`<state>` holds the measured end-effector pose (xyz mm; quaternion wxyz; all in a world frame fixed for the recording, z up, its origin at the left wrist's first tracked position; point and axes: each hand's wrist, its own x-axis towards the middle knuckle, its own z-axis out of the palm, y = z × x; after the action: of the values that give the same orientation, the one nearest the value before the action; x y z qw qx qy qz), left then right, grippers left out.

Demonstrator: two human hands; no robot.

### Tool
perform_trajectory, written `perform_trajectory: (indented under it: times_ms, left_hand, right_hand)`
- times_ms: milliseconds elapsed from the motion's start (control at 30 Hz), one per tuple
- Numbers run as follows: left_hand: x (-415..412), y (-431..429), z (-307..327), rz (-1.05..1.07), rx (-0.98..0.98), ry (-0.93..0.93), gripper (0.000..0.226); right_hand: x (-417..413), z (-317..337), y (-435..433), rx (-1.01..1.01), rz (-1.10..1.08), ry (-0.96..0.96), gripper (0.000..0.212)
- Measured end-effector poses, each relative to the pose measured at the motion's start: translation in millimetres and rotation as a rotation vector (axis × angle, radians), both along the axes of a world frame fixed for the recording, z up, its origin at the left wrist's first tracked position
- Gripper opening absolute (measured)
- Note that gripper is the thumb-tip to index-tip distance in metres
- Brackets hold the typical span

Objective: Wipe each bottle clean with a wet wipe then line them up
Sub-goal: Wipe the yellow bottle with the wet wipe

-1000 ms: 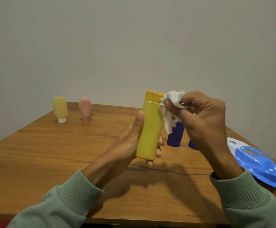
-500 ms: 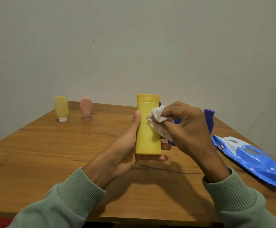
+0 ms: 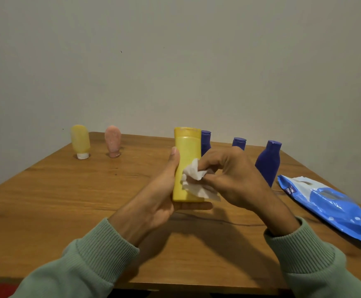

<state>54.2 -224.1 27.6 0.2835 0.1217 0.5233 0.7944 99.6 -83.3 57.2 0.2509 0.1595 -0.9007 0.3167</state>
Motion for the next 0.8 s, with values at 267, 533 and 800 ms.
perform_trajectory:
  times_ms: [267, 533, 800]
  left_hand:
    - [3, 4, -11, -0.147, -0.072, 0.068, 0.071]
    - [1, 4, -10, -0.199, -0.031, 0.210, 0.083]
    - [2, 8, -18, -0.216, -0.065, 0.195, 0.085]
  right_hand:
    - [-8, -7, 5, -0.167, -0.161, 0.276, 0.012]
    - [-4, -3, 3, -0.122, -0.074, 0.230, 0.013]
    - [0, -4, -1, -0.065, -0.135, 0.303, 0.012]
